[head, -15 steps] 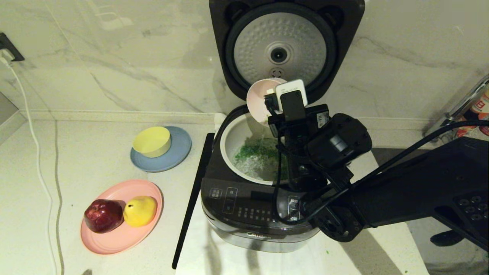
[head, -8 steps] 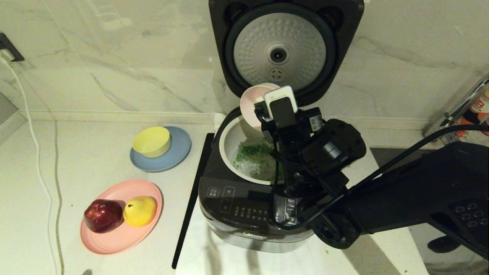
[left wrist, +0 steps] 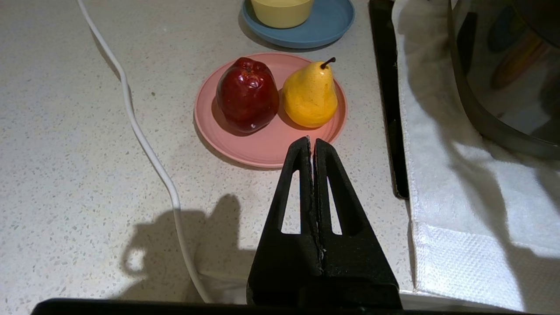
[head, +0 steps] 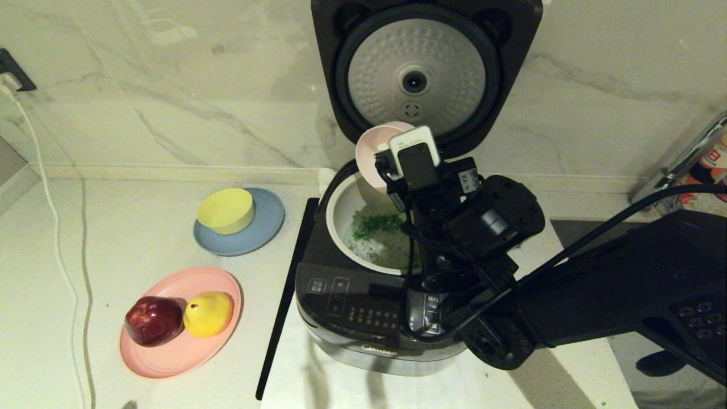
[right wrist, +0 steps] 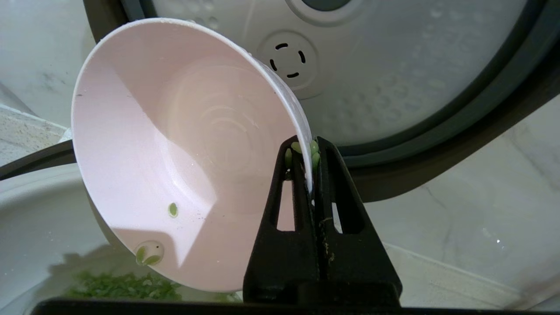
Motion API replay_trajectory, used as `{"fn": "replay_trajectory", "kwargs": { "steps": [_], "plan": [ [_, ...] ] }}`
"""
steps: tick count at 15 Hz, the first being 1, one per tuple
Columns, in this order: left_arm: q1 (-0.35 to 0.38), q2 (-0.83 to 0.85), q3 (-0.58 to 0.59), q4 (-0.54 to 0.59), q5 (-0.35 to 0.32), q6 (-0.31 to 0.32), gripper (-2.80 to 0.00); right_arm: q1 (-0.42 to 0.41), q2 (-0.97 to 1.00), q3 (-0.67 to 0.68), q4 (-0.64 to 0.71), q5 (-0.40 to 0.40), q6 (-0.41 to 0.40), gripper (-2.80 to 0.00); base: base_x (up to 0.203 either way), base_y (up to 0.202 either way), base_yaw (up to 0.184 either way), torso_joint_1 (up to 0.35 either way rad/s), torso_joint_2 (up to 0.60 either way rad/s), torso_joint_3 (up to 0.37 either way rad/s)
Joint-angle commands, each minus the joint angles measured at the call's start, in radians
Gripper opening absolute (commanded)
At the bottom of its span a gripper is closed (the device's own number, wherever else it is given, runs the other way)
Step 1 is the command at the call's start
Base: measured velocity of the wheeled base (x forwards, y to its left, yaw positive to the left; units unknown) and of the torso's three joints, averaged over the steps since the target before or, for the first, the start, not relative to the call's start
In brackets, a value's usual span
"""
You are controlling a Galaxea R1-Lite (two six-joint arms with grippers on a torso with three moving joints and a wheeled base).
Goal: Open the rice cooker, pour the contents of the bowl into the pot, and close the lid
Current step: Pour the water from the bowl into the rice cooker
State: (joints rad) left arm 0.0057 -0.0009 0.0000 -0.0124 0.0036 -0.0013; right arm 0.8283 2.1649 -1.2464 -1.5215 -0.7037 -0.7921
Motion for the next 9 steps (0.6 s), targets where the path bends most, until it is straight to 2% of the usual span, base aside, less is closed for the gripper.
{"fn": "replay_trajectory", "kwargs": {
  "steps": [1, 9],
  "plan": [
    [0.0, 0.001, 0.009, 0.0, -0.001, -0.002, -2.8, 0.0, 0.001, 0.001, -0.009, 0.003, -0.018, -2.8, 0.0, 0.0, 0.0, 0.0, 0.0, 0.0],
    [0.0, 0.001, 0.009, -0.001, 0.0, 0.0, -2.8, 0.002, 0.0, -0.001, -0.009, 0.02, -0.049, -2.8, 0.0, 0.0, 0.0, 0.0, 0.0, 0.0]
  ]
}}
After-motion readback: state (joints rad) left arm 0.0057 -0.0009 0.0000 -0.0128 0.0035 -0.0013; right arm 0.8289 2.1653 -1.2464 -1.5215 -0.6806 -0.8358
